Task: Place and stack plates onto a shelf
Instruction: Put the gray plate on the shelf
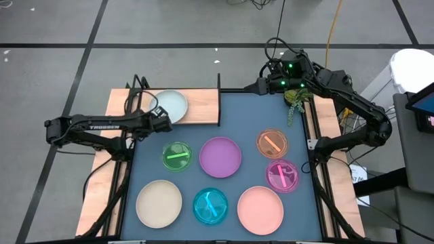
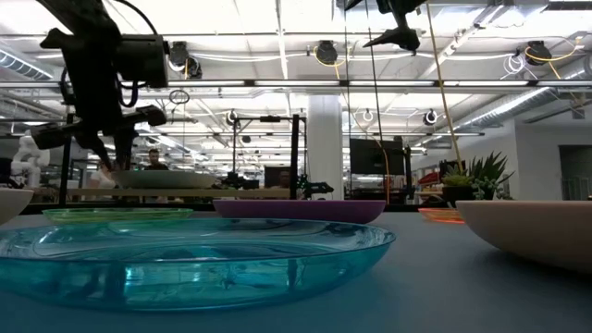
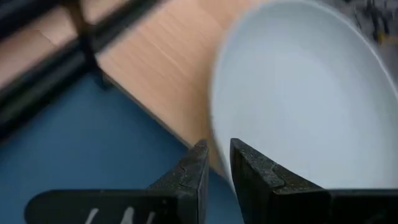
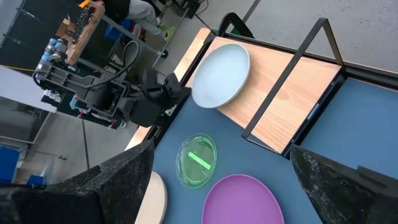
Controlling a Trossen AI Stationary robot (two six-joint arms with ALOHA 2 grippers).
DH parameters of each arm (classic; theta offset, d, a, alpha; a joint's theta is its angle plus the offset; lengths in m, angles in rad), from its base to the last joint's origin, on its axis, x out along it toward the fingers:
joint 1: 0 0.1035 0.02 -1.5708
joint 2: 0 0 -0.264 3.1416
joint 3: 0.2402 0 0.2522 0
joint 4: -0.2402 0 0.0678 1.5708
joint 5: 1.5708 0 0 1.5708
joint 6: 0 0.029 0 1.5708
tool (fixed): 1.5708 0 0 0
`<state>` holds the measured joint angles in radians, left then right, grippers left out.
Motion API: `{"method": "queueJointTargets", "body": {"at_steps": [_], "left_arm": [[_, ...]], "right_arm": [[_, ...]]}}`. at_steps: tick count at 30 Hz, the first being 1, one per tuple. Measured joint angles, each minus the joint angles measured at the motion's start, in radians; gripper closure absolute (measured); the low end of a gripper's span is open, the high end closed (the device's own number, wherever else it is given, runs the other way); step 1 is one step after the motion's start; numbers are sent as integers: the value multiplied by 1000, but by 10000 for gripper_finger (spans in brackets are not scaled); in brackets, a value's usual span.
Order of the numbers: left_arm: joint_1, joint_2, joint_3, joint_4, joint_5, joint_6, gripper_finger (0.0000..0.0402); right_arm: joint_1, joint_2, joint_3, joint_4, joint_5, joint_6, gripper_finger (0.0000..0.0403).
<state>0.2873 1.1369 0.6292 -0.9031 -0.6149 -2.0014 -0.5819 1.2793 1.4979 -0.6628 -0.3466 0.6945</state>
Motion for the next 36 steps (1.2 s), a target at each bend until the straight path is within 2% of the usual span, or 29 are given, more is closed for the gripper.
{"method": "queueJointTargets", "body": {"at_steps": [10,12,18,22,25,30,33,36], "left_arm": [[-59,-60,0,220,57,295,332],[-64,-70,0,309,58,429,332],[-68,-65,1,610,108,958,332],[-68,-39,1,687,119,1204,329],[-67,-10,1,710,119,1350,310],[-68,53,1,809,117,1527,233],[-68,109,1,824,93,1574,197],[-66,161,1,824,56,1575,189]], "right_arm": [[0,0,0,0,0,0,46],[0,0,0,0,0,-1,46],[0,0,0,0,2,-11,46],[0,0,0,0,3,-23,46],[0,0,0,0,3,-26,46],[0,0,0,0,3,-26,46],[0,0,0,0,4,-30,46],[0,0,0,0,4,-38,46]]}}
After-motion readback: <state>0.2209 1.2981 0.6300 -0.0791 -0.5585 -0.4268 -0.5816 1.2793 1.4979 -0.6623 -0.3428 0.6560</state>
